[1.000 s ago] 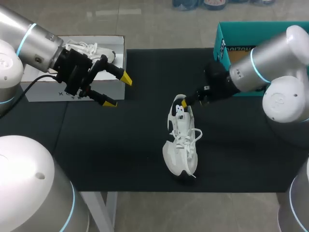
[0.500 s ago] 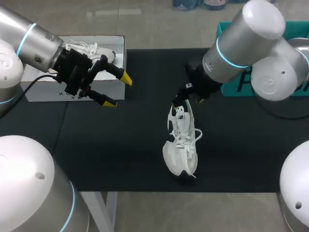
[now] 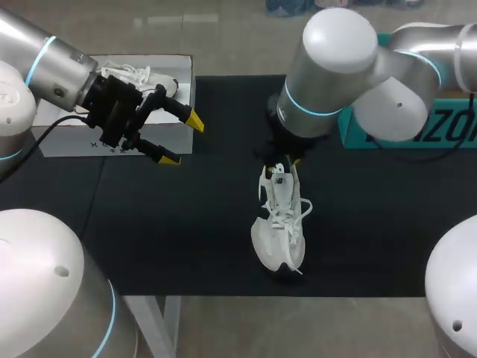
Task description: Take the shoe out of the shoebox, open the shoe tongue, remove and reinsert the insole, then place the shoe into the shoebox
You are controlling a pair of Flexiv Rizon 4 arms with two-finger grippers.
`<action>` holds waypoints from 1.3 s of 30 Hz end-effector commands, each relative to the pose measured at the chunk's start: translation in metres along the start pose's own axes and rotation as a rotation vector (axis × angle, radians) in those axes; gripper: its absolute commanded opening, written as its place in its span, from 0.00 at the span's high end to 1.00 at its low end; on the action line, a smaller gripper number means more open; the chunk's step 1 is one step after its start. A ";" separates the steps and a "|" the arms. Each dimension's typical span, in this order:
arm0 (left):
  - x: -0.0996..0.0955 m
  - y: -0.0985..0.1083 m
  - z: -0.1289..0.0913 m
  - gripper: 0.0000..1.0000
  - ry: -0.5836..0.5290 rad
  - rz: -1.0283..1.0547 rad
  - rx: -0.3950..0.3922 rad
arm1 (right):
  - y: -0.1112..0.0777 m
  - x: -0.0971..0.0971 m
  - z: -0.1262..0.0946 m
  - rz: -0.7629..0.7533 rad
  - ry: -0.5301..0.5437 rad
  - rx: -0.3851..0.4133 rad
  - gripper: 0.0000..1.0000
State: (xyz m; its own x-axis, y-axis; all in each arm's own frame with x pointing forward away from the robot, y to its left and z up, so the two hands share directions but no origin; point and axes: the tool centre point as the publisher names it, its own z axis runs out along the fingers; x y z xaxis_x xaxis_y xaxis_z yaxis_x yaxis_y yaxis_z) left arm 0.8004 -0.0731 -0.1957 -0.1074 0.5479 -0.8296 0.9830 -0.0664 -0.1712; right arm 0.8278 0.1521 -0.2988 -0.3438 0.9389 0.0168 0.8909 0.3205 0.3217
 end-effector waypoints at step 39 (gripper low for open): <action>0.000 0.000 0.000 0.00 0.003 0.000 -0.001 | 0.003 -0.007 0.099 0.163 0.017 0.043 1.00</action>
State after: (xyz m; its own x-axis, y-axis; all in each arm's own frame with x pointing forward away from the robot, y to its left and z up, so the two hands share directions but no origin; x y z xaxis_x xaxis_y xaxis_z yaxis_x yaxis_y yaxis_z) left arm 0.8003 -0.0731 -0.1956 -0.1074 0.5479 -0.8296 0.9830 -0.0664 -0.1711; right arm 0.8593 0.1552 -0.3785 -0.1959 0.9779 0.0736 0.9471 0.1692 0.2727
